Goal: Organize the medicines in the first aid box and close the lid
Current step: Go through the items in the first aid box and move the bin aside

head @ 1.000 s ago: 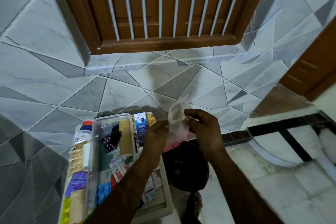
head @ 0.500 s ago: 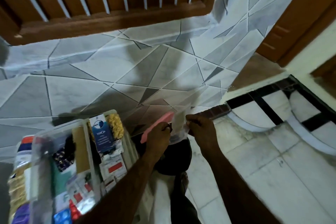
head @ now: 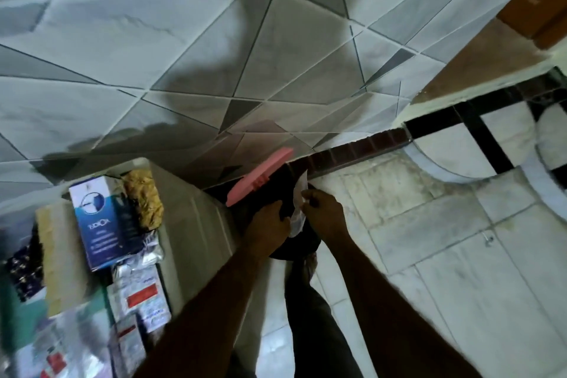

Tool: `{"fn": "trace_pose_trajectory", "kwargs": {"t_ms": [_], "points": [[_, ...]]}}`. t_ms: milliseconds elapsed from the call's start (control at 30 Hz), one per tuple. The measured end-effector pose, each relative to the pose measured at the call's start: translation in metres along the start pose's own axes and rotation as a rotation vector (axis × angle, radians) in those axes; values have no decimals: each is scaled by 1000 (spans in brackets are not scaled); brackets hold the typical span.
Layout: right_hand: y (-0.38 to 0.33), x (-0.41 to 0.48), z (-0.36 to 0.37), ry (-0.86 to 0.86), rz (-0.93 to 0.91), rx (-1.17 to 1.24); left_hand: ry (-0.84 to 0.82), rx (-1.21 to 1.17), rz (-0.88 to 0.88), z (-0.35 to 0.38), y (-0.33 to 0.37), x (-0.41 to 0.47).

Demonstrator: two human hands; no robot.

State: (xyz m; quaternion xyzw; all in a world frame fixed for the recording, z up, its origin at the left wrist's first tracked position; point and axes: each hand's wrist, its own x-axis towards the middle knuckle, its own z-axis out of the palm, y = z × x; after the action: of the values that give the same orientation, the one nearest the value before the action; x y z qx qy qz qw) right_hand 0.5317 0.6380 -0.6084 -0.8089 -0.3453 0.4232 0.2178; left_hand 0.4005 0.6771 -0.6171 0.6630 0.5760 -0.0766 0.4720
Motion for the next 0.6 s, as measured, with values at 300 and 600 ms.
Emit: {"fn": "trace_pose_trajectory", "kwargs": {"t_ms": [300,600], "points": [[42,25,13,-179,156,22,-57,102,-87,22,-11,27],[26,22,-12,-74,139,36,-23,78,-33,7,10,21]]}}
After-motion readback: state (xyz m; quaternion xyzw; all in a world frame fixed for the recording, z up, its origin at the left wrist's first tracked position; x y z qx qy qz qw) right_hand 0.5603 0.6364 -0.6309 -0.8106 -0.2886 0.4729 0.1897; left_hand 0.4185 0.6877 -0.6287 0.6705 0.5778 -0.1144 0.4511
